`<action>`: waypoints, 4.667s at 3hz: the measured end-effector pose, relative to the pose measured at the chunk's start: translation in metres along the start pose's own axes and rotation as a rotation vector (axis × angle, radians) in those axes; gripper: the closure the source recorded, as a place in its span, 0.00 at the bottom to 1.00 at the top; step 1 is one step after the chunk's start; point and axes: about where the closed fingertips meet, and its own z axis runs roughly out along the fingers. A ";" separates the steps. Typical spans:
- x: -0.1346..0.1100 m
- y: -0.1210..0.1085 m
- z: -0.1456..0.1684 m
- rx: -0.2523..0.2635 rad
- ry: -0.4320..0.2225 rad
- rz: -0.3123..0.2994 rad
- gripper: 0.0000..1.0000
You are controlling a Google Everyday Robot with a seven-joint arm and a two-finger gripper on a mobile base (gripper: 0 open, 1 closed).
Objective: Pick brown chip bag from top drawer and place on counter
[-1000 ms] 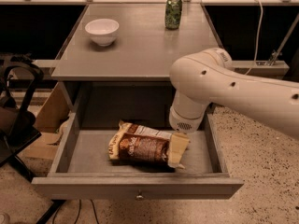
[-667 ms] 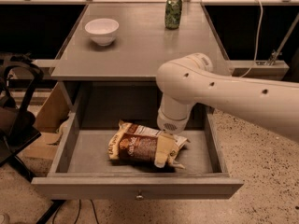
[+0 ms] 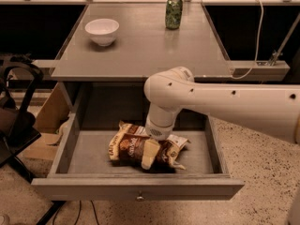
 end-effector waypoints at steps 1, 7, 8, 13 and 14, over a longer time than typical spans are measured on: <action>-0.014 -0.002 0.017 -0.012 -0.009 0.017 0.36; 0.023 0.040 -0.274 0.145 -0.026 -0.267 1.00; -0.001 0.027 -0.332 0.206 -0.042 -0.302 1.00; -0.077 -0.161 -0.370 0.541 -0.434 -0.010 1.00; -0.084 -0.184 -0.350 0.583 -0.439 -0.002 1.00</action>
Offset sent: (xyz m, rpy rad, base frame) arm 0.0050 0.0133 -0.0136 0.0100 0.0095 -0.0147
